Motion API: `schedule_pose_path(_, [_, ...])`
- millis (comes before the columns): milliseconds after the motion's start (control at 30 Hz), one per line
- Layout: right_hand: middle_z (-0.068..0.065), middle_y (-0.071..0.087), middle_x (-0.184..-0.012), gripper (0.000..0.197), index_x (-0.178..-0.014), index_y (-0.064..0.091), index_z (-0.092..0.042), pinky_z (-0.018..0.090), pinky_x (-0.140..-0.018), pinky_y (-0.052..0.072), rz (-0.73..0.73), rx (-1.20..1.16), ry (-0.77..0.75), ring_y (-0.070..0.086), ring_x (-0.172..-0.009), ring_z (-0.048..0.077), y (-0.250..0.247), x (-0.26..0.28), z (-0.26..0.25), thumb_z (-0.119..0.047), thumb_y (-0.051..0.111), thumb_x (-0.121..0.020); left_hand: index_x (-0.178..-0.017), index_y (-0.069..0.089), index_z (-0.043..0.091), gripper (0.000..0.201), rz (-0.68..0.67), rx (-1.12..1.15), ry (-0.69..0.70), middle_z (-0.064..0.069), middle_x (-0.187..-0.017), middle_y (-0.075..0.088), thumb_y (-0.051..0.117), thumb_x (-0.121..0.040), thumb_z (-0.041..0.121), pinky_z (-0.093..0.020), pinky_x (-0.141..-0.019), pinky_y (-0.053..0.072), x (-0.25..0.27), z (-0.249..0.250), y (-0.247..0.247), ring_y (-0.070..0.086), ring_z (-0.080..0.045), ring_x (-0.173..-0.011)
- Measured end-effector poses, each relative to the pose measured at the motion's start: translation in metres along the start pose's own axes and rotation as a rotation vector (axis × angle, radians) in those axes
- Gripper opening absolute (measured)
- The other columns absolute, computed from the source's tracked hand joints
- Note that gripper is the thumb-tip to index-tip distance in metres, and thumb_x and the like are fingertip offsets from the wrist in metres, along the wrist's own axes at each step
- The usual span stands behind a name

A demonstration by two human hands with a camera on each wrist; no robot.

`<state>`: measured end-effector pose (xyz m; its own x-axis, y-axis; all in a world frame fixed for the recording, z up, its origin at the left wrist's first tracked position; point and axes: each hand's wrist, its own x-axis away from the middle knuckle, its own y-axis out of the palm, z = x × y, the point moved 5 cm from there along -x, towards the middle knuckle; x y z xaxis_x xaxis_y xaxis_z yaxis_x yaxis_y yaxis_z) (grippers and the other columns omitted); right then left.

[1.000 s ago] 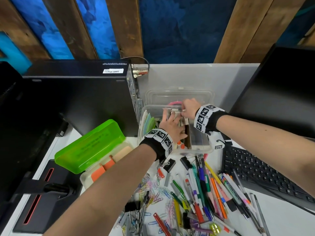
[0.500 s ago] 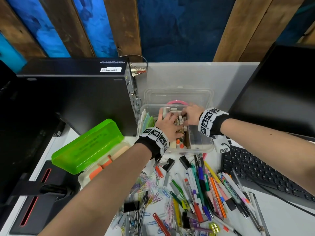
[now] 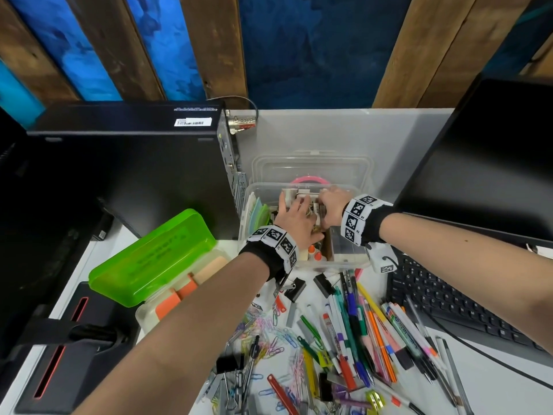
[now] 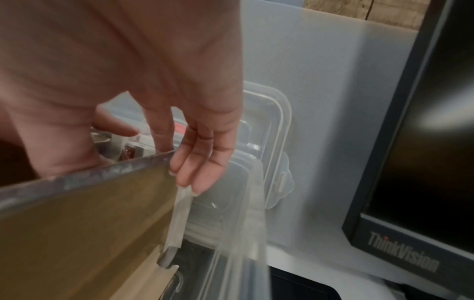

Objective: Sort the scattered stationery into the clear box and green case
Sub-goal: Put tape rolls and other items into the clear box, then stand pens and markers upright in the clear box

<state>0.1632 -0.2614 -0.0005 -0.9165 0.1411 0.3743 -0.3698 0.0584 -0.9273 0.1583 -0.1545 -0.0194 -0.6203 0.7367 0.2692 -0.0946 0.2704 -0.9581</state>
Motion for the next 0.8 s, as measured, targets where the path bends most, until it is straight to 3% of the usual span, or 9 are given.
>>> schedule_pose_path(267, [0.008,0.058,-0.105,0.042,-0.104,0.059,-0.012,0.039,-0.081,0.055,0.014,-0.067,0.002,0.06,-0.091,0.025,0.003,0.0,0.001,-0.026,0.077,-0.069,-0.139,0.046,0.032,0.049,-0.004,0.042,0.041,-0.009,-0.16,0.005,0.036,-0.096,0.054,-0.061,-0.11,-0.013,0.003,-0.003,-0.007,0.003,-0.027,-0.147])
schedule_pose_path(333, [0.007,0.051,-0.11,0.051,-0.114,0.052,-0.017,0.041,-0.084,0.053,0.028,-0.093,0.028,0.058,-0.095,0.027,0.0,0.005,0.004,-0.03,0.073,-0.069,-0.133,0.053,0.029,0.042,0.055,0.117,0.065,-0.01,-0.159,0.014,0.04,-0.098,0.045,-0.059,-0.113,-0.006,0.011,-0.005,-0.019,0.01,-0.028,-0.146])
schedule_pose_path(400, [0.008,0.046,-0.114,0.051,-0.123,0.046,-0.021,0.04,-0.087,0.05,0.129,-0.086,0.03,0.056,-0.1,0.028,-0.008,0.018,0.0,-0.029,0.065,-0.076,-0.126,0.058,0.022,0.036,0.206,0.21,0.062,-0.01,-0.149,0.034,0.042,-0.098,0.036,-0.053,-0.115,0.012,0.025,-0.011,-0.032,0.028,-0.027,-0.138])
schedule_pose_path(467, [0.008,0.046,-0.12,0.044,-0.123,0.046,-0.017,0.036,-0.085,0.048,0.266,-0.158,-0.044,0.053,-0.104,0.026,-0.017,0.039,-0.014,-0.023,0.061,-0.082,-0.118,0.061,0.014,0.032,0.399,0.263,0.049,-0.008,-0.128,0.053,0.042,-0.097,0.029,-0.041,-0.101,0.031,0.043,-0.018,-0.042,0.045,-0.024,-0.12])
schedule_pose_path(533, [0.006,0.05,-0.118,0.031,-0.114,0.048,-0.014,0.033,-0.081,0.048,0.359,-0.308,-0.158,0.053,-0.101,0.023,-0.017,0.062,-0.033,-0.016,0.058,-0.084,-0.102,0.064,0.011,0.023,0.548,0.264,0.049,-0.006,-0.103,0.061,0.047,-0.094,0.025,-0.035,-0.082,0.038,0.065,-0.022,-0.045,0.057,-0.024,-0.096])
schedule_pose_path(600, [0.004,0.052,-0.107,0.02,-0.102,0.045,-0.015,0.032,-0.07,0.048,0.388,-0.404,-0.212,0.053,-0.089,0.019,-0.006,0.083,-0.048,-0.011,0.054,-0.085,-0.082,0.063,0.013,0.018,0.667,0.245,0.07,-0.003,-0.078,0.062,0.052,-0.089,0.025,-0.03,-0.063,0.042,0.085,-0.024,-0.039,0.06,-0.023,-0.069])
schedule_pose_path(667, [0.003,0.055,-0.095,0.016,-0.097,0.043,-0.014,0.029,-0.057,0.044,0.384,-0.487,-0.225,0.054,-0.075,0.019,0.013,0.099,-0.059,-0.006,0.051,-0.085,-0.072,0.058,0.015,0.025,0.662,0.245,0.106,0.0,-0.065,0.058,0.045,-0.088,0.03,-0.027,-0.051,0.041,0.101,-0.023,-0.021,0.056,-0.021,-0.055])
schedule_pose_path(700, [0.003,0.055,-0.089,0.015,-0.094,0.042,-0.014,0.028,-0.054,0.04,0.367,-0.524,-0.242,0.054,-0.07,0.02,0.023,0.107,-0.065,-0.005,0.049,-0.085,-0.073,0.057,0.016,0.03,0.59,0.262,0.126,0.0,-0.065,0.058,0.039,-0.09,0.033,-0.028,-0.049,0.043,0.106,-0.02,-0.009,0.057,-0.021,-0.055])
schedule_pose_path(800, [0.002,0.054,-0.083,0.015,-0.088,0.039,-0.017,0.032,-0.056,0.039,0.299,-0.52,-0.314,0.05,-0.064,0.019,0.055,0.126,-0.085,-0.004,0.047,-0.085,-0.09,0.06,0.014,0.033,0.267,0.241,0.162,-0.003,-0.083,0.065,0.032,-0.095,0.032,-0.035,-0.062,0.053,0.122,-0.004,0.027,0.063,-0.023,-0.071])
